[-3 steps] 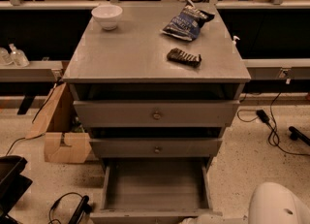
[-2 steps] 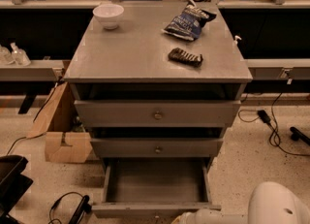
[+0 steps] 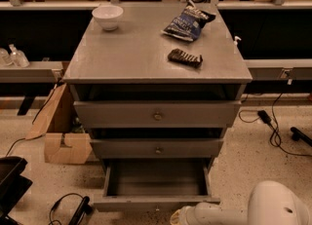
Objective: Close bottom drawer
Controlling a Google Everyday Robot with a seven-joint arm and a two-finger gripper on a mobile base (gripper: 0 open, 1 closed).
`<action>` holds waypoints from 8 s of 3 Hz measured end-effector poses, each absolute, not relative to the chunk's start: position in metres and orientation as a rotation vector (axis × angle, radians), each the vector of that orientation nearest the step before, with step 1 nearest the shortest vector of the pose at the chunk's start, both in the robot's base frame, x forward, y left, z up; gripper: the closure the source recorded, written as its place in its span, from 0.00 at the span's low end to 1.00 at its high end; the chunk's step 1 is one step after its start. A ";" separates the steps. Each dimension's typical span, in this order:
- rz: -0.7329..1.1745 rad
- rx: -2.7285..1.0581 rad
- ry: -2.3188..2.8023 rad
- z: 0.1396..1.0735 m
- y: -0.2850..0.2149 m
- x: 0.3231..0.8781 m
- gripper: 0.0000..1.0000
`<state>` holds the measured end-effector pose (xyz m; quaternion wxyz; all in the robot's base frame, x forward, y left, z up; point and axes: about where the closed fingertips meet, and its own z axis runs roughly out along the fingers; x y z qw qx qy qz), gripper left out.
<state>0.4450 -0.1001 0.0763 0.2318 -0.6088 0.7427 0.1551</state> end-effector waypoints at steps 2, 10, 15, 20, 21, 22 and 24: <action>0.388 -1.673 2.005 0.088 -0.093 0.481 1.00; 0.290 -1.670 1.937 0.110 -0.076 0.564 0.82; 0.304 -1.675 1.937 0.106 -0.070 0.554 0.00; 0.312 -1.685 1.935 0.102 -0.066 0.552 1.00; 0.274 -1.722 1.920 0.104 -0.069 0.575 1.00; 0.273 -1.723 1.919 0.104 -0.069 0.575 1.00; 0.246 -1.731 1.897 0.106 -0.073 0.589 1.00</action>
Offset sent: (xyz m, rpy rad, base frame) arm 0.1610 0.0265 0.0491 -0.0048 -0.1862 0.0182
